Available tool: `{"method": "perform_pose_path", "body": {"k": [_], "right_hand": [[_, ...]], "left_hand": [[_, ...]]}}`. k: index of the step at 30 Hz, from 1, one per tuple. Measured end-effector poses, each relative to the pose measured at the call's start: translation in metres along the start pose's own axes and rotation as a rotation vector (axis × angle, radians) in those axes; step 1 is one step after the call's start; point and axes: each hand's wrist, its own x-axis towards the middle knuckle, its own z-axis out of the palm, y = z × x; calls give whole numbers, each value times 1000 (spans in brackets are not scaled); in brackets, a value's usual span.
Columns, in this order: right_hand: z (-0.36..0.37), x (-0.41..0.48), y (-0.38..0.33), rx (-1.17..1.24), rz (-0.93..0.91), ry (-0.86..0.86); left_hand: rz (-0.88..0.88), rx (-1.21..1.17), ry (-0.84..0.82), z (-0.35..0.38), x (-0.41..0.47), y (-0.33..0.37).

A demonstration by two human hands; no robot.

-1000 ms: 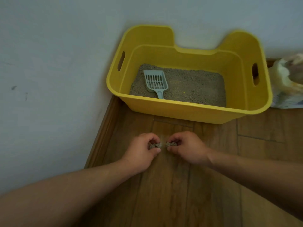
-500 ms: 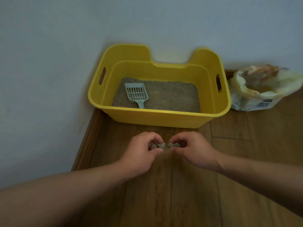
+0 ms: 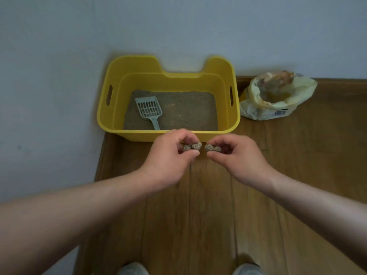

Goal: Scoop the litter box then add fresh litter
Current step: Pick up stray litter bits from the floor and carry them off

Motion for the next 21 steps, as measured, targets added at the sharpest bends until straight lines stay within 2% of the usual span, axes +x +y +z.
{"method": "perform_pose_path", "body": {"k": [7, 21], "right_hand": [[-80, -32, -100, 30, 67, 116], [-299, -109, -314, 98, 185, 364]], "left_hand": [[2, -124, 45, -35, -17, 129], [101, -20, 53, -135, -34, 418]]}}
